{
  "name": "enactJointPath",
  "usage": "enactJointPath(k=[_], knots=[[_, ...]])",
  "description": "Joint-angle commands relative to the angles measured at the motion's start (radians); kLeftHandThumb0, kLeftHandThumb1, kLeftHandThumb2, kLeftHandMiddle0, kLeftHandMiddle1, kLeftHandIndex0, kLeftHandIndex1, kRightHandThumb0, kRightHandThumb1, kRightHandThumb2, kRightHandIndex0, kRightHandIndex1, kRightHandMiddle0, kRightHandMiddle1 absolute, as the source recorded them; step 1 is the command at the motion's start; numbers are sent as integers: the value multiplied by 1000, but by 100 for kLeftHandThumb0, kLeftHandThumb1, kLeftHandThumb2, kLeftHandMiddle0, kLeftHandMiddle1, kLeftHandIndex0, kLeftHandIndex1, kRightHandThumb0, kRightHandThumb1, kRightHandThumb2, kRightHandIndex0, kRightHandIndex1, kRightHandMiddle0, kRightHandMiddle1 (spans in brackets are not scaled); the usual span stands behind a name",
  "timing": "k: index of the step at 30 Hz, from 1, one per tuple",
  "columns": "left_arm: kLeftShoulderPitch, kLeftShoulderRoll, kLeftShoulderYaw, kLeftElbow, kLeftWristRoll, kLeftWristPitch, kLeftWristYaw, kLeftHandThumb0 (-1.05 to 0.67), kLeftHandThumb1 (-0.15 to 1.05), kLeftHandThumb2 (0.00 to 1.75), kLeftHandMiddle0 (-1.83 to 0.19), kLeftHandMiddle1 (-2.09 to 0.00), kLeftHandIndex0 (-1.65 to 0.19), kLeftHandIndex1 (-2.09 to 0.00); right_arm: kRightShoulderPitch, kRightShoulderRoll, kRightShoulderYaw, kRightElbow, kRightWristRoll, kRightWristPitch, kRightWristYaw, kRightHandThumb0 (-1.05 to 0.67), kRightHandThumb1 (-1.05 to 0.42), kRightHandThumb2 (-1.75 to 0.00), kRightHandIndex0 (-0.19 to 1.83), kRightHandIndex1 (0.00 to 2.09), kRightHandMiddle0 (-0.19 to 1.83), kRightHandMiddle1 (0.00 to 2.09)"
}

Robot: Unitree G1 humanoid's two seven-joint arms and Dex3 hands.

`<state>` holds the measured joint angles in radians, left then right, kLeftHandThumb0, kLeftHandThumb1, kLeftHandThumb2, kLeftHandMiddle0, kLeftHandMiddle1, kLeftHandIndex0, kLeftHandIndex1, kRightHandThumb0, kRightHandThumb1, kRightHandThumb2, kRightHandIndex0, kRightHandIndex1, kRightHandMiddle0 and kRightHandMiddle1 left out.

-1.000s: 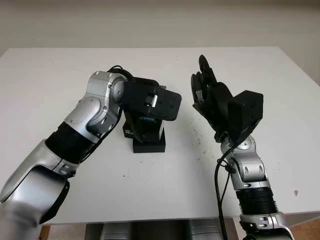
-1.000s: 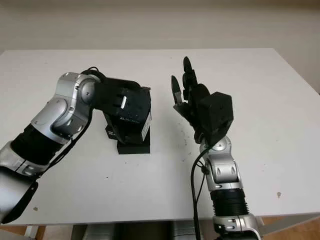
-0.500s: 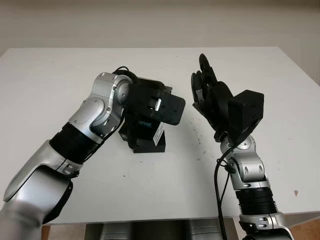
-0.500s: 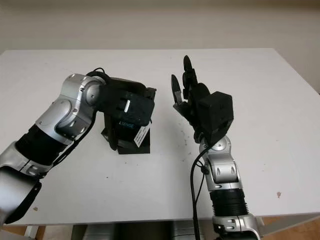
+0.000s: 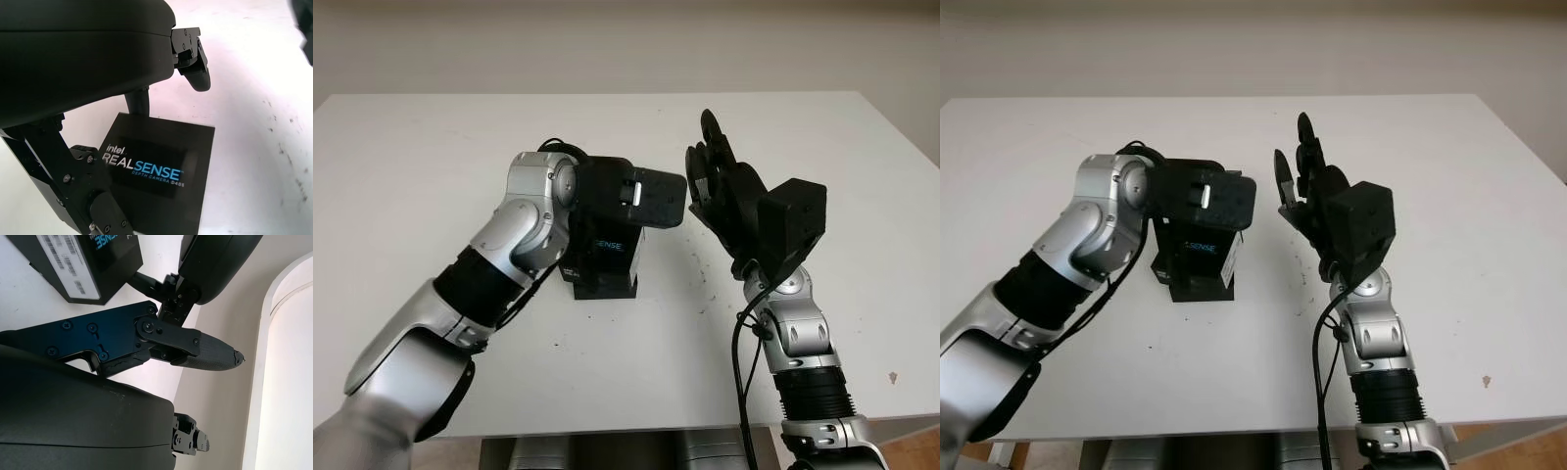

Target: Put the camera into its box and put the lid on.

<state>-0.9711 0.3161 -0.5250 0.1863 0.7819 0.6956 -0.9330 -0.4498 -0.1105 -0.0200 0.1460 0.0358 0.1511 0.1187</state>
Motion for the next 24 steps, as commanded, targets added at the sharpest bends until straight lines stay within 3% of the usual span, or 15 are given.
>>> enactJointPath(k=[1,3,9,12,15,16,19,20,22,24], knots=[[-15,-20,15,12,-8,58,4,-15,105,34,-18,-171,14,-103,-25,1,-2,2,1,-23,1,-73,-105,-63,-16,5,-15,5],[-14,-28,23,8,-24,90,16,-15,105,36,-18,-173,12,-113,-26,3,0,8,-1,-31,-2,-73,-105,-63,-16,5,-15,5],[-8,-38,38,-9,-74,158,58,-21,105,45,-14,-138,13,-74,-23,5,1,16,-6,-42,-8,-73,-105,-63,-15,6,-14,6],[-12,-32,28,-5,-87,166,72,-25,105,43,-11,-139,16,-91,-22,4,1,22,-9,-57,-6,-72,-105,-63,-15,6,-13,6],[-42,-33,4,6,-86,229,45,-31,105,39,-6,-161,19,-24,-23,3,-1,23,-10,-57,-6,-72,-105,-64,-15,6,-13,6],[-49,-36,0,9,-90,250,39,-33,105,39,3,-166,19,-10,-23,3,-2,24,-10,-58,-7,-71,-105,-64,-15,6,-13,6],[-57,-25,-14,11,-107,257,32,-36,105,38,12,-201,19,-1,-24,4,-5,27,-6,-58,-6,-72,-105,-63,-14,6,-13,6],[-59,-13,-30,12,-103,236,30,-38,105,38,16,-138,8,-7,-24,3,-6,30,-4,-61,-3,-72,-105,-63,-14,6,-13,6],[-57,9,-49,16,-100,185,31,-42,105,38,18,-102,-6,-16,-26,0,-7,29,1,-58,4,-71,-105,-64,-14,6,-14,6],[-49,26,-55,18,-103,132,37,-42,105,38,17,-73,1,-15,-29,-3,-9,29,4,-53,8,-71,-105,-64,-15,6,-14,5]])
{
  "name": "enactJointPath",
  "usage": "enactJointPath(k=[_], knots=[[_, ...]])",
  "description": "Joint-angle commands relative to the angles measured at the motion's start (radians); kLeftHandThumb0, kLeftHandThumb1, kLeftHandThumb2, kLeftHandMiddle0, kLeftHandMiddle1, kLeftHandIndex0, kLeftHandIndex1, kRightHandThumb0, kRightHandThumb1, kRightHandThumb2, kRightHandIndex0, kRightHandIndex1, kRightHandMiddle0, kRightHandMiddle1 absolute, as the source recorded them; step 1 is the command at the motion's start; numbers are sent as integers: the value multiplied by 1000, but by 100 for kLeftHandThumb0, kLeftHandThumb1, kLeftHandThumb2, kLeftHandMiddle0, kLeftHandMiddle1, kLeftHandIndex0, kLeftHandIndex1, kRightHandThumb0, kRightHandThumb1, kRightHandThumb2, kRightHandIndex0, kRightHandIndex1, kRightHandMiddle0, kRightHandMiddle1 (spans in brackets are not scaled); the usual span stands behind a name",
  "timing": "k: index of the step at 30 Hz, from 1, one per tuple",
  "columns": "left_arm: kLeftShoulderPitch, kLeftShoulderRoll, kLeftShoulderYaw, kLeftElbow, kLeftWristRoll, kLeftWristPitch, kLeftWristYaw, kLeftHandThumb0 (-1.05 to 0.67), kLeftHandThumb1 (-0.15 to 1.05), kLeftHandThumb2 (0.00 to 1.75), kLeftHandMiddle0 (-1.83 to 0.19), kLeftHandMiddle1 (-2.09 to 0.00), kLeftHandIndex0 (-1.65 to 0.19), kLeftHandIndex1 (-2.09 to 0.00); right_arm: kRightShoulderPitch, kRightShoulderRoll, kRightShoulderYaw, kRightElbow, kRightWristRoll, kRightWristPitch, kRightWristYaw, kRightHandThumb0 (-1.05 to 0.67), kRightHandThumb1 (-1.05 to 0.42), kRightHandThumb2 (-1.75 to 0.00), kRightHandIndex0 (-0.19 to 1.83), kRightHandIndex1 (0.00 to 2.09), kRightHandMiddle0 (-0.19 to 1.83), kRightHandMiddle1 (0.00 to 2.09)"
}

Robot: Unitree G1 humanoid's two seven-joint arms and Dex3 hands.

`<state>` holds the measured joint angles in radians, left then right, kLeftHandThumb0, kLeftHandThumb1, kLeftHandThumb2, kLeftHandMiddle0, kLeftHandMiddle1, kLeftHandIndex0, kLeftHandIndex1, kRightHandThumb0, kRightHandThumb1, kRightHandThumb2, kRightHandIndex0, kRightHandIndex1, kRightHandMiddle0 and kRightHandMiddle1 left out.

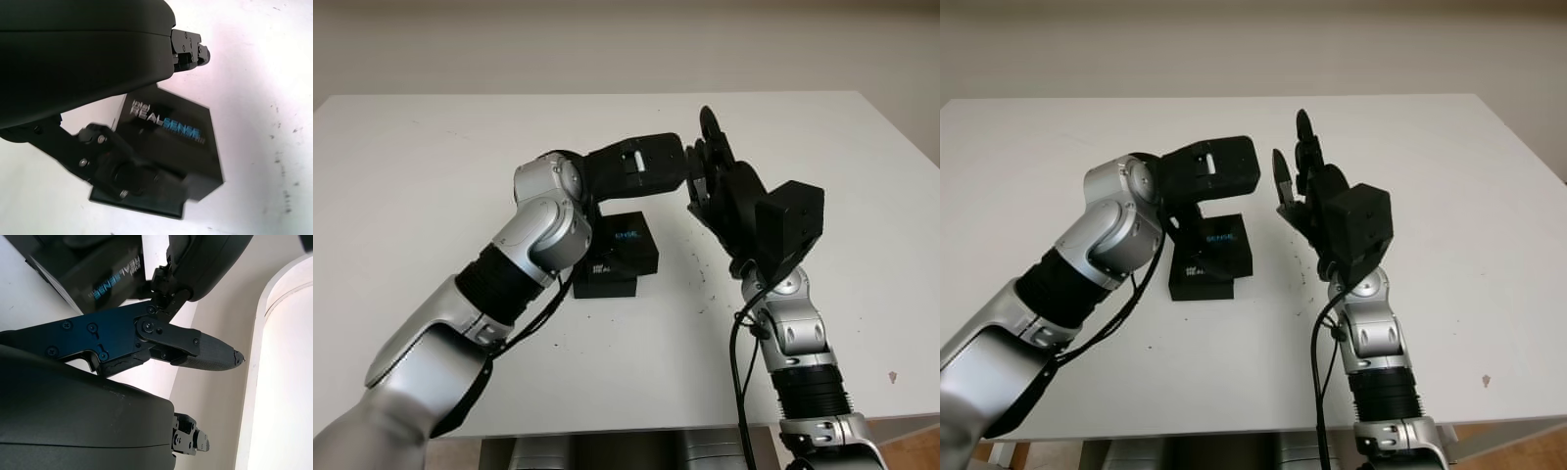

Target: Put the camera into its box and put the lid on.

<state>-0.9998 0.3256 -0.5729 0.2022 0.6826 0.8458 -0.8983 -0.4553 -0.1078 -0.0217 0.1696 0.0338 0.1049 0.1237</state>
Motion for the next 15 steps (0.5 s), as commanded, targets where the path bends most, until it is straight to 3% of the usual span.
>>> enactJointPath(k=[1,2,3,6,7,8,10,12,15], knots=[[-15,22,-5,2,-4,-36,10,-43,105,37,15,-63,5,-13,-24,-6,-9,6,7,-6,3,-71,-105,-64,-15,6,-14,5],[-7,25,-1,0,-4,-48,18,-43,105,36,16,-87,2,-18,-25,-6,-10,5,6,-3,2,-72,-105,-64,-15,6,-14,5],[-2,28,3,-4,-4,-55,24,-43,105,35,18,-116,7,-47,-27,-6,-10,4,6,-2,2,-72,-105,-63,-14,6,-13,6],[18,46,13,-28,-7,-74,37,-43,105,31,19,-126,17,-130,-32,-6,-8,6,1,-1,1,-71,-105,-63,-14,6,-13,5],[23,52,17,-38,-7,-79,39,-43,105,30,19,-128,18,-143,-33,-7,-8,7,1,0,2,-71,-105,-63,-14,6,-13,5],[29,58,19,-49,-7,-83,42,-43,105,30,19,-129,19,-150,-35,-6,-8,6,1,1,2,-71,-105,-64,-14,6,-14,5],[37,70,21,-67,-5,-91,43,-43,105,27,19,-136,19,-144,-36,-5,-8,0,3,9,3,-71,-105,-64,-14,6,-14,5],[39,78,16,-81,1,-87,36,-41,105,26,19,-154,19,-114,-36,-7,-8,-2,4,13,5,-70,-105,-64,-14,6,-14,5],[41,93,13,-97,3,-91,21,-39,105,26,19,-171,19,-118,-35,-10,-11,-1,6,11,10,-70,-105,-64,-15,5,-15,5]])
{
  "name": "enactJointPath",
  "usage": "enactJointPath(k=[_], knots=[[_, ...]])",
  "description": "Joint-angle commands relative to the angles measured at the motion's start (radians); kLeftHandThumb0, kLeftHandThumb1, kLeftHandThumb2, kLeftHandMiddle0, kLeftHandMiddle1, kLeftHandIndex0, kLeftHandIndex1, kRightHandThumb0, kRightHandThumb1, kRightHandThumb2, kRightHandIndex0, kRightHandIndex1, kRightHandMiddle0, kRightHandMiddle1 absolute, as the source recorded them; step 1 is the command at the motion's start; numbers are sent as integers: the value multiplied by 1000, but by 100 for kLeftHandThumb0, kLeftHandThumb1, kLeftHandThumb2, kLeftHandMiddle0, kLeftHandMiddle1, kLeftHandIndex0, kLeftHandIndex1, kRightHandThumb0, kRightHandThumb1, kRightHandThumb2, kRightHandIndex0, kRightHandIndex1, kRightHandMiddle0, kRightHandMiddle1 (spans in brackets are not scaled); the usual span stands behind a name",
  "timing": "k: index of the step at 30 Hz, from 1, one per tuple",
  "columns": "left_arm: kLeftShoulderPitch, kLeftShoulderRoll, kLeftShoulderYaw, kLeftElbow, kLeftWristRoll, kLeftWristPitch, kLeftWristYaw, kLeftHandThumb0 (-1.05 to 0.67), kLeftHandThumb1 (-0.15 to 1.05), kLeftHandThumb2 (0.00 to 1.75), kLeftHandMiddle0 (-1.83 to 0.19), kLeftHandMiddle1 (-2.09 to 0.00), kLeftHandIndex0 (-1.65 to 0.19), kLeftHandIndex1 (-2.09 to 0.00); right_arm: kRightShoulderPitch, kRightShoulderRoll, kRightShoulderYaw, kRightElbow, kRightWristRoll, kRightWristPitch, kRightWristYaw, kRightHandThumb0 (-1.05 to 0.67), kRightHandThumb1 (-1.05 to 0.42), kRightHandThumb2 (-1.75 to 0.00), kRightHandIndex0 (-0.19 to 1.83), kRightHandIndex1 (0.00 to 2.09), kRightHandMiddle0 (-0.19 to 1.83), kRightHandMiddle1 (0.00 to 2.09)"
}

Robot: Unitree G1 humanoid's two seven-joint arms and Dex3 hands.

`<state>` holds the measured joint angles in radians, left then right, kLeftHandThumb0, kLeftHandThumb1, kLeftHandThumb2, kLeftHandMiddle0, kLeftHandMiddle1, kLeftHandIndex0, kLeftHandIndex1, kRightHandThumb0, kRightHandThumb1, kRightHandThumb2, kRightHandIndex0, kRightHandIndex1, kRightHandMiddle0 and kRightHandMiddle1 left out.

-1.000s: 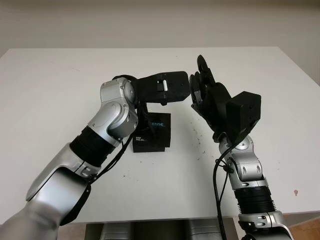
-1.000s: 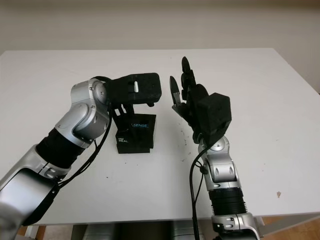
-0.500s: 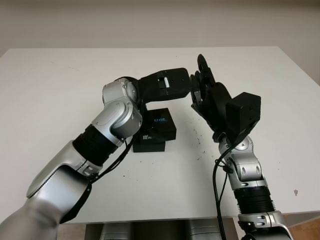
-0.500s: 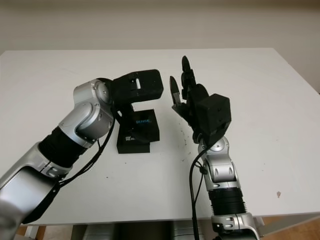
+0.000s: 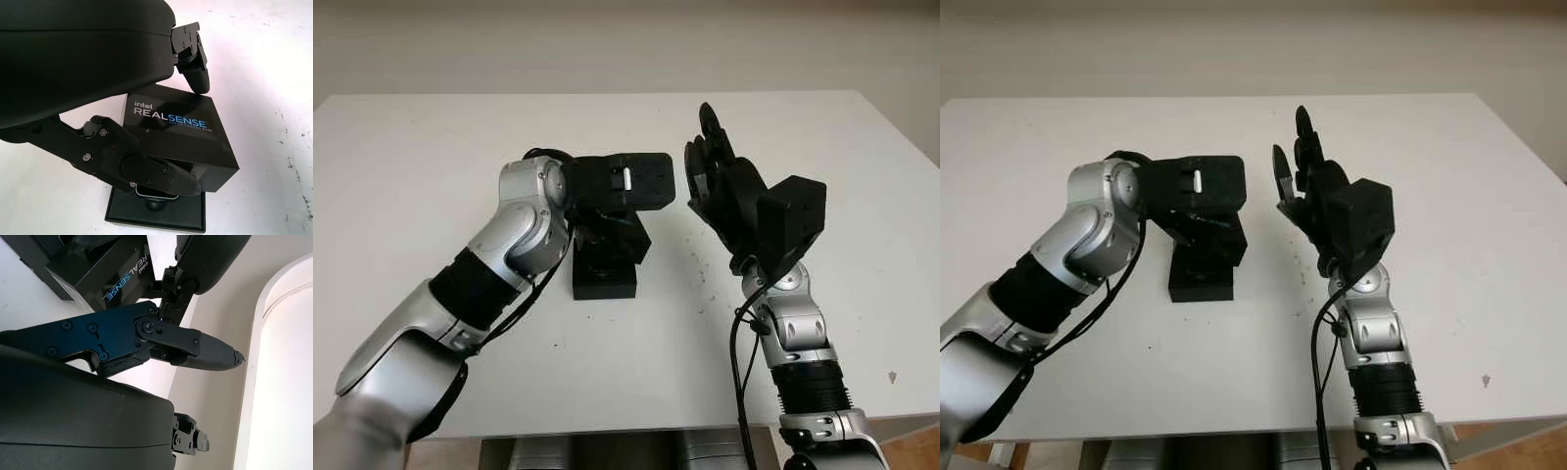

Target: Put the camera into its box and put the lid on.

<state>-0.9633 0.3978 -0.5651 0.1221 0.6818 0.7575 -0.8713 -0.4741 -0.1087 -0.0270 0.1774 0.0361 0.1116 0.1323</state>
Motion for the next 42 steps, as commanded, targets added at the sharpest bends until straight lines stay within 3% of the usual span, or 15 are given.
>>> enactJointPath(k=[1,4,7,10,12,13,14,16,17,20,23,29,32,34,42], knots=[[4,27,4,-22,4,-6,-15,-40,105,27,19,-169,19,-109,-16,-9,-7,-9,4,3,1,-70,-105,-64,-14,6,-15,5],[3,46,3,-41,5,-12,-43,-41,105,29,19,-151,19,-101,-16,-7,-11,-10,5,4,-3,-70,-105,-63,-14,6,-14,5],[1,66,5,-61,1,-15,-79,-42,105,33,19,-115,19,-70,-16,-10,-11,-9,0,5,-4,-69,-105,-63,-14,6,-14,6],[12,80,11,-97,2,0,-104,-43,105,34,19,-123,19,-57,-18,-10,-13,-5,-2,3,-7,-69,-105,-63,-13,6,-13,6],[32,87,19,-119,-1,12,-102,-42,105,33,19,-166,19,-126,-18,-9,-14,-6,-2,4,-9,-70,-105,-63,-13,6,-13,6],[42,92,23,-126,-6,6,-97,-42,105,32,19,-177,19,-153,-19,-9,-15,-5,-1,3,-7,-70,-105,-62,-13,6,-13,6],[60,95,38,-131,-20,-2,-89,-41,105,32,19,-173,19,-164,-18,-9,-16,-6,0,4,-7,-70,-105,-62,-13,6,-13,6],[83,100,56,-137,-39,-17,-80,-41,105,32,19,-154,19,-157,-16,-10,-17,-6,0,2,-5,-70,-105,-62,-13,6,-13,6],[92,104,60,-140,-44,-21,-78,-41,105,32,19,-167,19,-168,-15,-11,-16,-7,0,-1,-4,-70,-105,-62,-13,6,-13,6],[106,120,60,-149,-51,-33,-81,-41,105,32,19,-157,19,-140,-11,-16,-17,-10,-2,-5,0,-70,-105,-63,-13,6,-13,5],[128,134,67,-158,-62,-60,-70,-41,105,32,19,-148,19,-128,-8,-22,-18,-12,-2,-7,8,-70,-105,-63,-14,5,-14,5],[172,141,89,-169,-93,-112,-44,-39,105,31,18,-159,19,-138,-1,-32,-17,-23,-6,4,10,-69,-105,-64,-13,6,-14,5],[189,138,97,-171,-107,-127,-28,-37,105,32,16,-147,19,-125,-1,-34,-18,-23,-1,6,16,-70,-105,-63,-14,5,-14,5],[197,134,97,-169,-107,-142,-11,-37,105,32,18,-153,19,-119,-2,-37,-16,-19,-4,2,17,-70,-105,-63,-13,5,-14,5],[226,130,104,-127,-132,-294,74,-34,105,32,19,-173,19,-153,3,-38,-21,-25,-5,-2,17,-71,-105,-65,-14,5,-14,5]])
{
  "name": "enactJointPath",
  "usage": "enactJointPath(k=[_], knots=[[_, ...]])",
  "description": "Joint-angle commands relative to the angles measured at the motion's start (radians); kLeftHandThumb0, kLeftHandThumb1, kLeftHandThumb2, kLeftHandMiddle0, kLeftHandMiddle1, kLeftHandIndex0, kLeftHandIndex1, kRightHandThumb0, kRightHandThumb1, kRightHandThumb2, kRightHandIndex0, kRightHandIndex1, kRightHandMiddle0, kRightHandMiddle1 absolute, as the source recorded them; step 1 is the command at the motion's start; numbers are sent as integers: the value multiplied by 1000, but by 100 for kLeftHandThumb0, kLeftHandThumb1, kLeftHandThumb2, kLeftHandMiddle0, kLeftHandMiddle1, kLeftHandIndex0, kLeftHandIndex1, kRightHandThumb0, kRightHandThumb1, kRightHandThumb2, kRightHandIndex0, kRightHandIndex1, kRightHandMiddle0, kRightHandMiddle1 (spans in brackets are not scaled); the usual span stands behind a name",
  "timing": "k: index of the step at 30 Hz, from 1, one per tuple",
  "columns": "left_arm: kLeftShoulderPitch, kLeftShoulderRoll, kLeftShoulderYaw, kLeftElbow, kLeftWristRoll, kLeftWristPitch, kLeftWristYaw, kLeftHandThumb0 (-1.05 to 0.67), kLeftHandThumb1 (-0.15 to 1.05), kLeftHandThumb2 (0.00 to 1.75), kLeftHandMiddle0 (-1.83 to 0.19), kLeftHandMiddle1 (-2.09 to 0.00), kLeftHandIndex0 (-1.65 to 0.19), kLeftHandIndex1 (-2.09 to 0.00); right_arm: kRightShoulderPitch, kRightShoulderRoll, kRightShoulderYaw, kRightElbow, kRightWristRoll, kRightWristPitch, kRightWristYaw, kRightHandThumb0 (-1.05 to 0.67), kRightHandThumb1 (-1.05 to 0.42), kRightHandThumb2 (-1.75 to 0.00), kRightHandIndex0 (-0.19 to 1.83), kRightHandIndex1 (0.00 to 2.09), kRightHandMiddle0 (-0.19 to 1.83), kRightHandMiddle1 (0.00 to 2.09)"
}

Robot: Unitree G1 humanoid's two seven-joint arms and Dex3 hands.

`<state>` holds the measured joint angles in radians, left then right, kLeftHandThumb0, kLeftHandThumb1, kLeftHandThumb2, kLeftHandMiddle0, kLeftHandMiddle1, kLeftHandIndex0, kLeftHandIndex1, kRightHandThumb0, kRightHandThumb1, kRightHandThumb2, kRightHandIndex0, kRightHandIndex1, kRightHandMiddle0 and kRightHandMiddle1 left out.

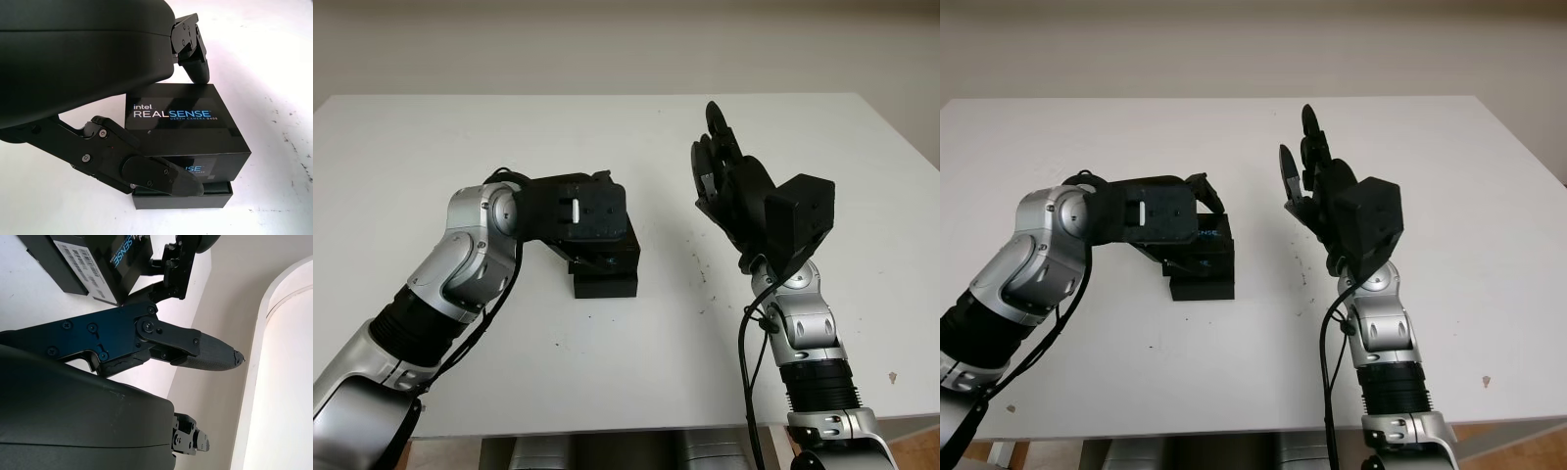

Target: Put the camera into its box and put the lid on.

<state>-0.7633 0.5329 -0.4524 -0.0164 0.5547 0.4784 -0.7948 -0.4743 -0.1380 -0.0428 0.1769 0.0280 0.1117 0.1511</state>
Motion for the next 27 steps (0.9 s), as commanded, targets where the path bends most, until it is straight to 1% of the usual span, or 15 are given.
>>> enactJointPath(k=[1,3,5,7,9,11,12,13,14,16,18,19,20,24,27], knots=[[29,-5,-8,14,-6,-30,4,-34,105,32,19,-168,19,-154,4,-9,-5,-29,3,1,-2,-71,-105,-64,-13,6,-14,5],[36,-3,-5,11,-7,-47,9,-35,105,32,19,-154,19,-148,4,-11,-5,-31,5,4,1,-69,-105,-66,-14,5,-14,5],[44,-2,-2,6,-8,-59,12,-35,105,32,19,-141,19,-148,4,-13,-4,-33,3,8,4,-70,-105,-66,-15,5,-15,5],[53,4,0,1,-9,-91,20,-35,105,33,19,-134,19,-150,3,-13,-3,-34,0,13,3,-71,-105,-66,-14,5,-15,5],[64,16,-1,-6,-6,-135,27,-35,105,34,19,-139,19,-156,2,-13,-3,-32,2,11,5,-71,-105,-65,-14,5,-15,5],[74,28,-2,-13,5,-165,24,-35,105,36,19,-134,19,-142,1,-14,-3,-33,3,13,8,-71,-105,-65,-14,5,-15,5],[78,32,-1,-16,11,-175,22,-35,105,37,19,-126,19,-126,0,-14,-3,-30,2,12,9,-70,-105,-65,-15,5,-15,5],[84,34,2,-17,13,-184,23,-35,105,37,19,-124,19,-119,-1,-15,-3,-26,3,9,13,-70,-105,-65,-15,5,-15,5],[88,34,5,-18,14,-190,24,-34,105,37,19,-130,19,-117,-2,-16,-3,-22,4,7,15,-70,-105,-66,-15,5,-16,5],[98,35,14,-18,11,-204,29,-34,105,37,19,-144,19,-121,-3,-16,-4,-22,2,10,12,-72,-105,-66,-15,5,-16,5],[111,37,23,-24,11,-214,34,-33,105,36,19,-160,19,-137,-5,-10,-8,-22,8,6,8,-71,-105,-65,-15,5,-16,5],[116,37,26,-26,12,-216,34,-33,105,35,19,-164,19,-141,-6,-8,-9,-22,10,6,7,-70,-105,-65,-15,5,-16,5],[119,40,30,-29,10,-219,29,-33,105,35,19,-166,19,-143,-8,-9,-8,-19,9,7,6,-70,-105,-65,-15,5,-16,5],[129,42,39,-48,9,-209,10,-32,105,35,19,-155,19,-143,-12,-13,-6,-13,9,2,10,-71,-105,-65,-15,5,-15,5],[138,39,44,-64,13,-185,3,-33,105,35,19,-157,19,-140,-14,-14,-5,-13,11,6,13,-70,-105,-65,-15,5,-16,5]])
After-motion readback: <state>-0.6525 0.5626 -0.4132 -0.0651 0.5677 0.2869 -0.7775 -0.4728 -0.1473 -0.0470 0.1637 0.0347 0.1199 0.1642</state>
